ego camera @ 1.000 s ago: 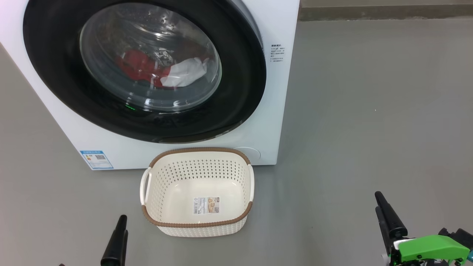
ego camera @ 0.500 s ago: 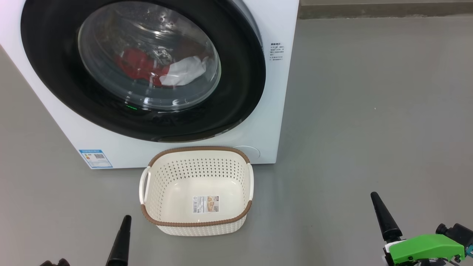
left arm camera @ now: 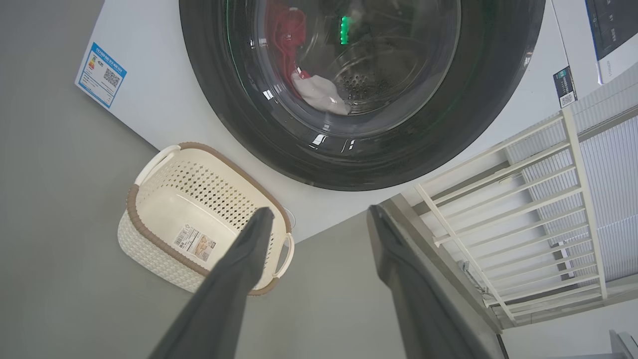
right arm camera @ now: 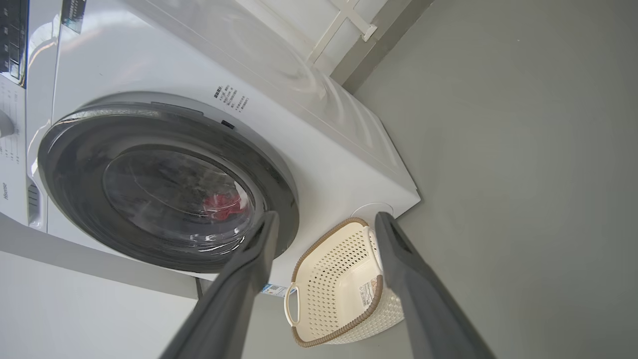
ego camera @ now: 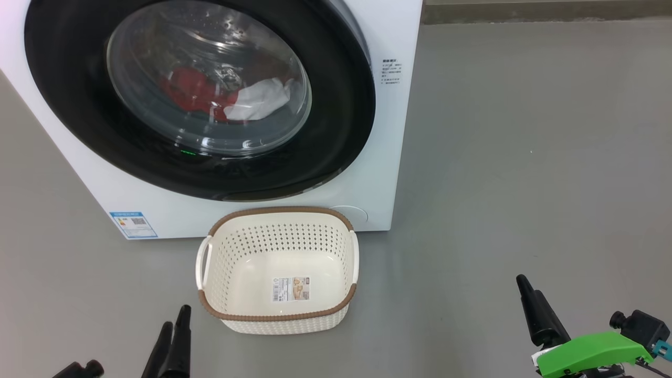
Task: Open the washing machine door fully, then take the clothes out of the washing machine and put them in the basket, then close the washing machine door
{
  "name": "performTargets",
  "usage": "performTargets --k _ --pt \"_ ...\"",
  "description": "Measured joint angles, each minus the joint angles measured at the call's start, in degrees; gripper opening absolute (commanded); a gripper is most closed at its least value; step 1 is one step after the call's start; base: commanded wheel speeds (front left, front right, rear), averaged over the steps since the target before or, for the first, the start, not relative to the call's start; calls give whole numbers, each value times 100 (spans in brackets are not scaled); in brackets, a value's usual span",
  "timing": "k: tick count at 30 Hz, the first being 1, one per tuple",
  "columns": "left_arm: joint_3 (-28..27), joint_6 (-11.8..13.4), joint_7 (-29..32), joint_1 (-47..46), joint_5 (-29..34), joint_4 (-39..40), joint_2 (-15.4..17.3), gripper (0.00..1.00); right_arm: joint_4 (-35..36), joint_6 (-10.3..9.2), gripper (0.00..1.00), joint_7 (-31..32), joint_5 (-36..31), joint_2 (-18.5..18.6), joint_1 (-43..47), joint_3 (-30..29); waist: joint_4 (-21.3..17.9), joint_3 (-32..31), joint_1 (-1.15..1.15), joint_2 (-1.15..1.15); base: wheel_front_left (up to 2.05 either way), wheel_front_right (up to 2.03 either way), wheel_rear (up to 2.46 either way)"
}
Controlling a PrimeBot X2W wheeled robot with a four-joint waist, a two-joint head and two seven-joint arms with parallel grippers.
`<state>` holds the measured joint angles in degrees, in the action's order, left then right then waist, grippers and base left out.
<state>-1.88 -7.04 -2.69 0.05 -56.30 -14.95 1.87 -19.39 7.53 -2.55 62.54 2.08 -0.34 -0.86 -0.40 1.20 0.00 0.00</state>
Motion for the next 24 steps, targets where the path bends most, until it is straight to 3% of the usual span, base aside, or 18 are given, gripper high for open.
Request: performTargets --k 24 --pt "129 102 -382 68 2042 148 3 100 -88 0 100 -396 -1758 21 -6 27 -57 31 0 0 0 0 0"
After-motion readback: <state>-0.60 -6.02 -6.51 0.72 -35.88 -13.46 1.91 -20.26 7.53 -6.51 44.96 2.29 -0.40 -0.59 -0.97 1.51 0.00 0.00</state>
